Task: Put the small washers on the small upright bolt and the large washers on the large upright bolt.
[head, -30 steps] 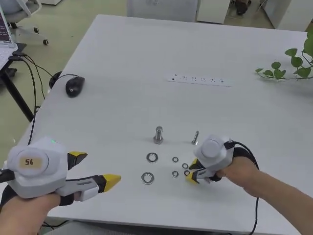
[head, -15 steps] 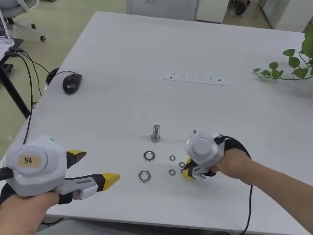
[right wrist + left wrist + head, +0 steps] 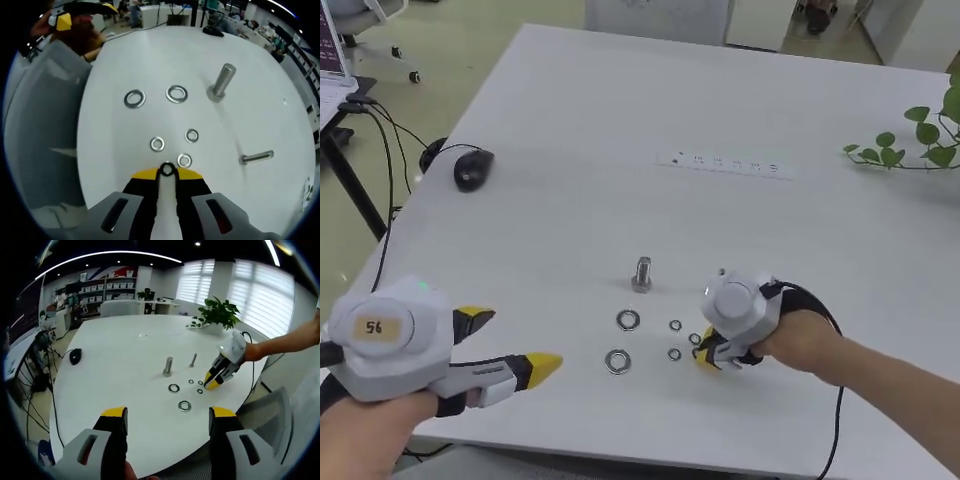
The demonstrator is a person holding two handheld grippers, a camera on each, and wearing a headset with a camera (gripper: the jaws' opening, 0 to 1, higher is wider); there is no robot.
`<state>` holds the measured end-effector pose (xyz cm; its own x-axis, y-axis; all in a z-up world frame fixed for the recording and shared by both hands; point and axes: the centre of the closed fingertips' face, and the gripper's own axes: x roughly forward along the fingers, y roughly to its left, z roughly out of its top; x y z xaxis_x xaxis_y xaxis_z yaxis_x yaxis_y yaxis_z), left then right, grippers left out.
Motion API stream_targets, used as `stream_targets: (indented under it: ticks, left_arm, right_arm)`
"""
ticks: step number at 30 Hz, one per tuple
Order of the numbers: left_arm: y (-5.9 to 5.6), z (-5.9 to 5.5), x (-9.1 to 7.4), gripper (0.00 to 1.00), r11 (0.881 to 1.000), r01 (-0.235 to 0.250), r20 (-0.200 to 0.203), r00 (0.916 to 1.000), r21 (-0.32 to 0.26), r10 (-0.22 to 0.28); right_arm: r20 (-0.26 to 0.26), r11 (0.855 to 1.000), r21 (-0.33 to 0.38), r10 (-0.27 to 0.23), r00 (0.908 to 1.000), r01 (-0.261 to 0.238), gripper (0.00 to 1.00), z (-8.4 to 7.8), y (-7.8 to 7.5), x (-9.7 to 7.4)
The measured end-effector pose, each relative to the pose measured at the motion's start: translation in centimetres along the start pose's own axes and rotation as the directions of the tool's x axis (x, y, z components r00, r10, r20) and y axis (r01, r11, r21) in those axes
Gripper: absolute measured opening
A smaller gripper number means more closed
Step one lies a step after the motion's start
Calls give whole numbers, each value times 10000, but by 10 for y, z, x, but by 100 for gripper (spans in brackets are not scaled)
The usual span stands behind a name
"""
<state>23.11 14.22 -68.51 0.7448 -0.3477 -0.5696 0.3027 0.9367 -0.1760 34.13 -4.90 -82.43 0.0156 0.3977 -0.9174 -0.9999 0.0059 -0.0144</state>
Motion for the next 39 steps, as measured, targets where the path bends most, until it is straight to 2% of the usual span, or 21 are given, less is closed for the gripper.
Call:
stream_targets:
  ticks: [3, 9, 17, 25, 33, 39]
  left_arm:
    - [1, 0, 0, 65, 10000, -17, 16, 10000, -11, 17]
    - [3, -1, 0, 65, 10000, -30, -10, 10000, -28, 30]
    - [3, 0, 3, 65, 10000, 23, -23, 10000, -9, -23]
    - [3, 1, 5, 65, 10000, 76, -47, 10000, 41, -76]
    - [0, 2, 8, 65, 9998, 168, -71, 9998, 96, -167]
    - [-2, 1, 8, 65, 9997, 211, -89, 9997, 85, -211]
  right_arm:
    - [-2, 10000, 98, 10, 10000, -10, 13, -1, 1, -1]
    - [372, 9959, 906, -7, 9993, -27, 13, 0, 0, -5]
    - [586, 9924, 1212, -280, 9979, 208, 13, -3, -11, -19]
    - [652, 9872, 1400, -868, 9941, 770, 13, -5, -41, -45]
    - [622, 9880, 817, -1364, 9887, 1312, 13, 5, -74, -74]
    - [645, 9870, 602, -1527, 9862, 1489, 13, 14, -92, -86]
